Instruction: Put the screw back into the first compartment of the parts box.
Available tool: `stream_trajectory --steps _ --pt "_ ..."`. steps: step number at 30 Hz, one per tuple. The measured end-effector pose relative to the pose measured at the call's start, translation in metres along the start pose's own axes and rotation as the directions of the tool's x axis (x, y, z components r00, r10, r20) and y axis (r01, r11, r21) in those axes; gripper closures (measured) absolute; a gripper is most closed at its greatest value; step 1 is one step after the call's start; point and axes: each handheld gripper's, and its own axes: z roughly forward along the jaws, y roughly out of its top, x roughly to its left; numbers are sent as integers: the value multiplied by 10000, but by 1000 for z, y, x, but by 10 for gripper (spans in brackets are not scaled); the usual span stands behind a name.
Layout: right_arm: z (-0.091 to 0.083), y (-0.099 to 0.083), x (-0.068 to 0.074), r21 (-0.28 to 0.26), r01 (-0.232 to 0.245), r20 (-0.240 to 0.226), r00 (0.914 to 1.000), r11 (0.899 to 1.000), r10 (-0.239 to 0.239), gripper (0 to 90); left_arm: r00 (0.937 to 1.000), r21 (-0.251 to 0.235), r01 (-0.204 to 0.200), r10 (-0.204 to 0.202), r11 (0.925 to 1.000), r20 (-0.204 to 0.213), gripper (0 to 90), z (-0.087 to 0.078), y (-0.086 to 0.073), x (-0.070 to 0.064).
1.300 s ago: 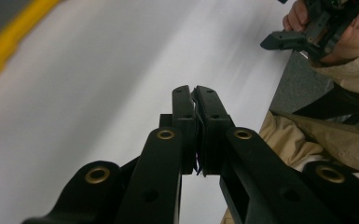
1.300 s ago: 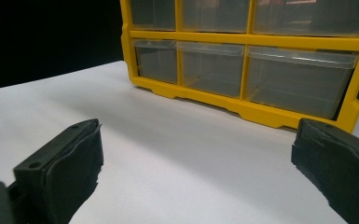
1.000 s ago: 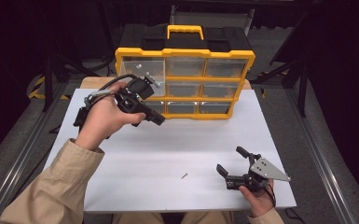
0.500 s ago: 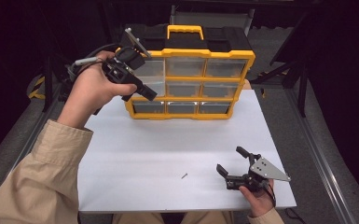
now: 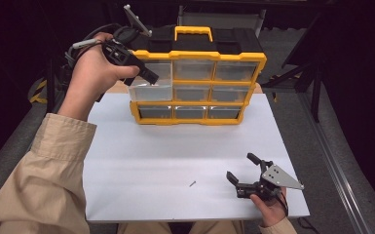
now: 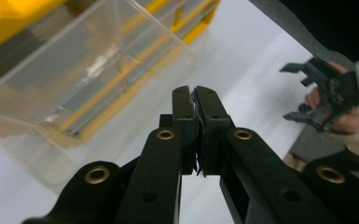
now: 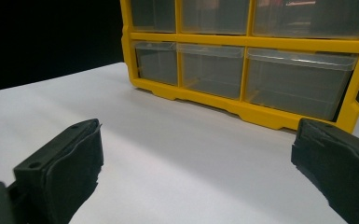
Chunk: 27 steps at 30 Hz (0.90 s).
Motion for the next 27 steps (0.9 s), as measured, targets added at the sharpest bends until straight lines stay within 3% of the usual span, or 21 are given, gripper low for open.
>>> stream_trajectory --steps 9,12,14,18,20,24,27 --pt "0 1 1 -68 -20 -2 10000 10000 20 25 9946 -149 319 -332 9994 -983 877 11 6 26" --pt "0 1 0 -30 32 13 10000 10000 -32 25 9936 -146 436 -449 9989 -1037 874 16 7 31" --pt "0 1 1 -63 -70 -23 10000 10000 69 26 9906 -157 152 -172 9998 -1357 841 21 7 33" --pt "0 1 0 -16 11 -14 10000 10000 -11 26 9929 -383 250 -292 9990 -1151 800 21 4 34" --pt "0 0 0 -20 5 -15 10000 10000 -5 26 9969 -545 303 -342 9981 -707 778 16 2 31" --pt "0 1 -1 -69 -19 -22 10000 10000 19 26 9986 -844 -130 86 9964 -520 732 7 -3 19" --pt "0 1 -1 -52 8 9 10000 10000 -8 26 9993 -898 -361 359 9953 -34 686 3 -7 9"
